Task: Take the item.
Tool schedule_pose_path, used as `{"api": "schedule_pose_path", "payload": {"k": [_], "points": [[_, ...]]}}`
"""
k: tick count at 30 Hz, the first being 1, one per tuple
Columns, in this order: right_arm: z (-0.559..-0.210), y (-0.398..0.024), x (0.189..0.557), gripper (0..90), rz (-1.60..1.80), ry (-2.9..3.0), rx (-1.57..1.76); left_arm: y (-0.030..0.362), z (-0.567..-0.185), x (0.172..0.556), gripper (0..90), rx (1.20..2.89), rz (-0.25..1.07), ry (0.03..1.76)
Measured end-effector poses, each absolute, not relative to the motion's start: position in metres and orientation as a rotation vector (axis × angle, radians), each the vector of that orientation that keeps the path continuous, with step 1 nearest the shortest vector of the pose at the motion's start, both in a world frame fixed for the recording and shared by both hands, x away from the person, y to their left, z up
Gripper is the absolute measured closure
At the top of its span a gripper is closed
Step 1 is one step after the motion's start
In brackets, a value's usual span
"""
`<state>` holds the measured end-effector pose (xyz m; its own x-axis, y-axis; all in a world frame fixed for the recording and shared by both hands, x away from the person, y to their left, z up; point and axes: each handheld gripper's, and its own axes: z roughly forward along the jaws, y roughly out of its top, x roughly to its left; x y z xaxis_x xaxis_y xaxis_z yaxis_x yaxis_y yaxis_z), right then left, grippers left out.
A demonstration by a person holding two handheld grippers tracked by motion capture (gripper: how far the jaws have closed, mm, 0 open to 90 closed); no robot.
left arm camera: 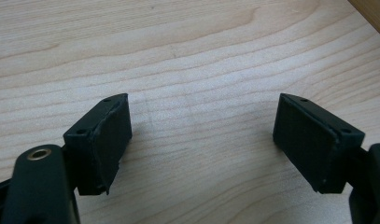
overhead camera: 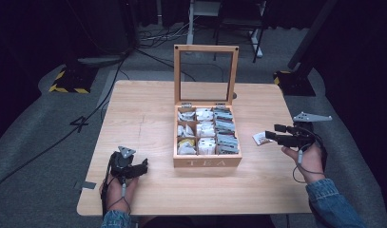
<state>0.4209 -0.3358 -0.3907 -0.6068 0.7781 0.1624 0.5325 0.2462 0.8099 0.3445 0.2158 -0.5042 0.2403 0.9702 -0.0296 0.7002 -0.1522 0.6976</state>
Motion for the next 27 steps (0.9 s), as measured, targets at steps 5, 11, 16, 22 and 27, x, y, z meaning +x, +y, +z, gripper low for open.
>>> {"api": "schedule_pose_path", "payload": {"k": [5, 11, 16, 22, 27], "points": [[-0.385, -0.328, 0.409, 37.7, 1.328, 2.277, 1.165, 0.216, -0.504, 0.345, 19.9, 1.922, 0.586, 1.523], [-0.392, -0.316, 0.393, 35.1, 1.345, 2.332, 1.113, 0.216, -0.504, 0.345, 19.9, 1.921, 0.585, 1.524], [-0.406, -0.309, 0.378, 34.3, 1.351, 2.36, 1.064, 0.216, -0.504, 0.345, 19.9, 1.922, 0.584, 1.524], [-0.429, -0.306, 0.366, 33.9, 1.368, 2.38, 1.058, 0.216, -0.504, 0.345, 19.9, 1.922, 0.584, 1.524], [-0.449, -0.303, 0.359, 33.4, 1.361, 2.389, 1.054, 0.216, -0.504, 0.345, 19.9, 1.922, 0.584, 1.524]]}}
